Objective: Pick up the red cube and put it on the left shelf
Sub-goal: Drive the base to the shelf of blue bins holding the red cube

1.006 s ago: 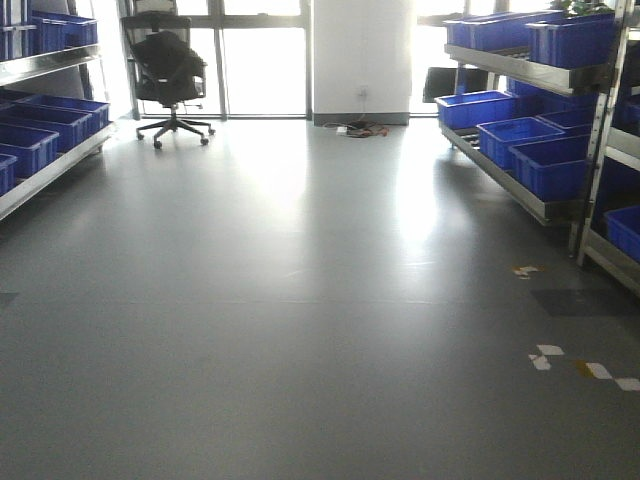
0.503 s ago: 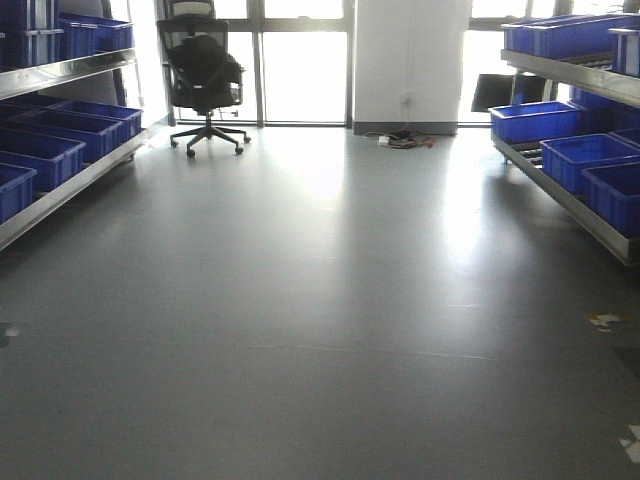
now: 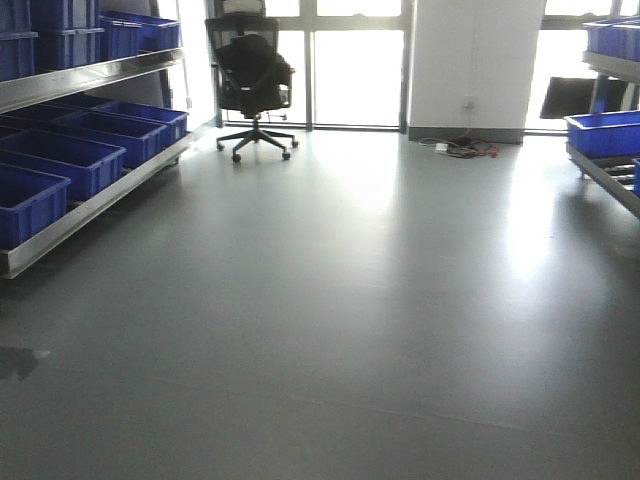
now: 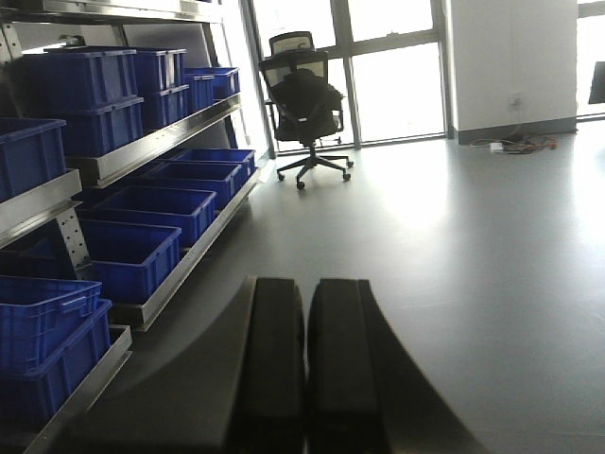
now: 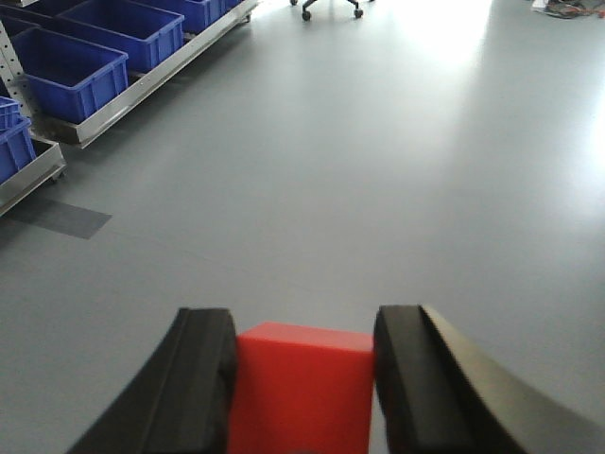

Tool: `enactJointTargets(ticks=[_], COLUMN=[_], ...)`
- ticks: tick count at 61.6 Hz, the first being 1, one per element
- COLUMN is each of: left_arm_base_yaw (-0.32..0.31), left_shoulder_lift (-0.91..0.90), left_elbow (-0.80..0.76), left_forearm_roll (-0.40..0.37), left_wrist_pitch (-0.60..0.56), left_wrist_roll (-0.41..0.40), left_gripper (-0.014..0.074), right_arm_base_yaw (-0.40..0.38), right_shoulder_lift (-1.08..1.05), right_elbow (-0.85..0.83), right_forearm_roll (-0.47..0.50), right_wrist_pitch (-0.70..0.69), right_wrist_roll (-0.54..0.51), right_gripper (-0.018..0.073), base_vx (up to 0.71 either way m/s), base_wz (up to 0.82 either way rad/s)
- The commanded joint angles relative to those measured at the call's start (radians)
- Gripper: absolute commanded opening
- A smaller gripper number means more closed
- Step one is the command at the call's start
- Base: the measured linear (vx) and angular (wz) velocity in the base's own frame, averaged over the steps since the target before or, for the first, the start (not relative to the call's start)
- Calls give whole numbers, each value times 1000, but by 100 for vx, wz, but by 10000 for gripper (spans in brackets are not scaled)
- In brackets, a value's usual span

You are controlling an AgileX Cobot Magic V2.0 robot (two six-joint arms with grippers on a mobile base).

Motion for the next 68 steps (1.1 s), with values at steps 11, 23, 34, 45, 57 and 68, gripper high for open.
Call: enactJointTargets(ticks=[11, 23, 34, 45, 57, 68], left_arm_base_yaw=[-5, -5, -5, -5, -5, -5], left_shoulder_lift=[7, 7, 7, 7, 7, 7], left_elbow=[22, 22, 22, 22, 22, 22], left_forearm_roll=[-5, -5, -5, -5, -5, -5], left_wrist_pitch=[-91, -91, -91, -91, -91, -91], left_wrist_roll=[1, 1, 1, 1, 1, 1], left_gripper=[106, 106, 106, 106, 106, 106], right_arm_base_yaw=[-5, -5, -5, -5, -5, -5], right_shoulder_lift=[-2, -2, -2, -2, -2, -2], right_elbow=[-30, -30, -30, -30, -30, -30], right_forearm_roll=[-10, -10, -10, -10, -10, -10], right_wrist_pitch=[-85, -85, -85, -85, -85, -85], right_wrist_roll=[-4, -4, -4, -4, -4, -4], right_gripper=[50, 50, 50, 50, 50, 50], base_vx=[57, 55, 54, 52, 48, 44], base_wz=[38, 41, 40, 45, 56, 67])
